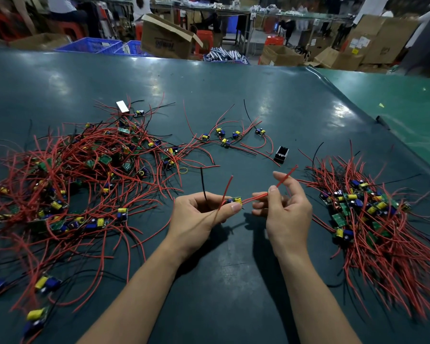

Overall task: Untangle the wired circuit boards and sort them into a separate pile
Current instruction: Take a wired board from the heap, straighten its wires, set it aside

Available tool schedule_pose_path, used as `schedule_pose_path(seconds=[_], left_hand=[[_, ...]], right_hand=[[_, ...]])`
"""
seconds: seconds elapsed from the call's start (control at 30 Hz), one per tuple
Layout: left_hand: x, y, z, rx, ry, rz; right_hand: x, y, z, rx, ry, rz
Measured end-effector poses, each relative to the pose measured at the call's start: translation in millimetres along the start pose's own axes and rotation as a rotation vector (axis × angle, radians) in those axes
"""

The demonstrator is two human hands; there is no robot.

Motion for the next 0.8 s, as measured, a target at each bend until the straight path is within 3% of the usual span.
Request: schedule_pose_path(seconds=[0.6,0.8], left_hand=[[-0.4,3.4,2.2,-0.023,0.010,-0.009],[0.6,1.1,-2.3,-0.045,0.063,-0.004]], right_hand=[[3.6,-6.7,-12.3,-0.050,0.144,-0.102],[6.3,-8.6,-8.6,0.286,0.172,0.036]])
Point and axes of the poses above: each hand's wrist, its own x-axis towards the middle knuckle, its own z-axis out of the palm, y = z × x, the point moved 2 cm from there along x, towards the middle knuckle, and after that the axes turned 8 degrees about -y, right-handed, at the moved point
